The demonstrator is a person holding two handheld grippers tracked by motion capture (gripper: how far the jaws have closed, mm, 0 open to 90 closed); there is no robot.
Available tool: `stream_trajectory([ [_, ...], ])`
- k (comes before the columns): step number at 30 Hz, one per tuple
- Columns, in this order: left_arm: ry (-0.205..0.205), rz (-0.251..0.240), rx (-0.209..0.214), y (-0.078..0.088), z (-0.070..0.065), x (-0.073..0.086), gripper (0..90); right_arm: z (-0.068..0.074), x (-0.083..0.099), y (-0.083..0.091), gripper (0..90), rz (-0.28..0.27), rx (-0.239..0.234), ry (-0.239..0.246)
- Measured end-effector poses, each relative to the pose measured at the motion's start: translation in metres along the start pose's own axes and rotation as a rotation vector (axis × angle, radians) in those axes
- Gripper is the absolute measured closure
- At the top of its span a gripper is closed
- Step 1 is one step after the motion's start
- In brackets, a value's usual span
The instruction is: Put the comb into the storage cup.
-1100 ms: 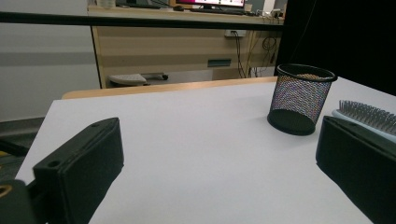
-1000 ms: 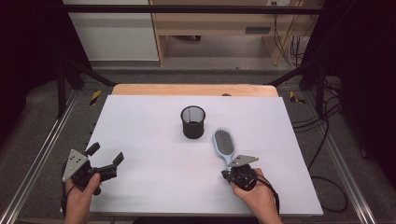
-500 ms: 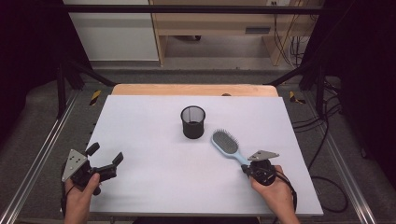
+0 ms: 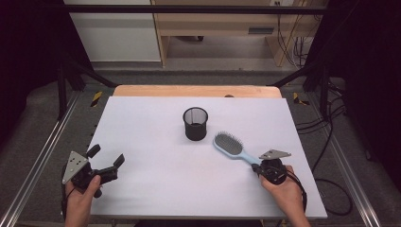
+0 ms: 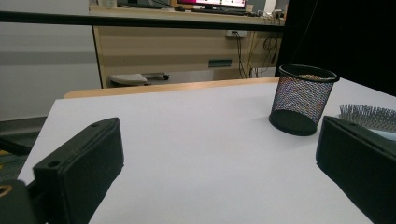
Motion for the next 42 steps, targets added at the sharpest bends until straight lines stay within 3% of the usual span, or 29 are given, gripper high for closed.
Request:
stream_trajectory([
  [11,-0.003,-0.005,-0.006,0.001,0.002,-0.001,0.9,-0.010,0.004,-0.001,90.0,-0.019,0.019,-0.019],
  [28,-0.011,-0.001,-0.008,0.001,0.002,-0.001,0.9,-0.009,0.003,0.000,90.0,-0.034,0.009,-0.015],
  [35,-0.009,0.000,-0.018,0.002,0.003,0.000,0.9,-0.006,-0.011,0.005,90.0,-0.052,-0.013,0.035],
  [38,-0.009,0.002,-0.020,0.002,0.004,0.000,0.9,-0.010,-0.020,0.008,90.0,-0.050,-0.013,0.063],
  [42,-0.006,0.001,-0.021,0.002,0.004,0.000,0.9,-0.017,-0.029,0.011,89.7,-0.044,-0.028,0.062],
])
Point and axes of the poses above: each handheld gripper's, and its own axes: y roughly backward along the jaws, x roughly out of its underside, z roughly to its left, the point moved 2 cm from there along -y, roughly forward along the jaws, and after that the axes turned 14 degrees about y, right-handed, at the moved point
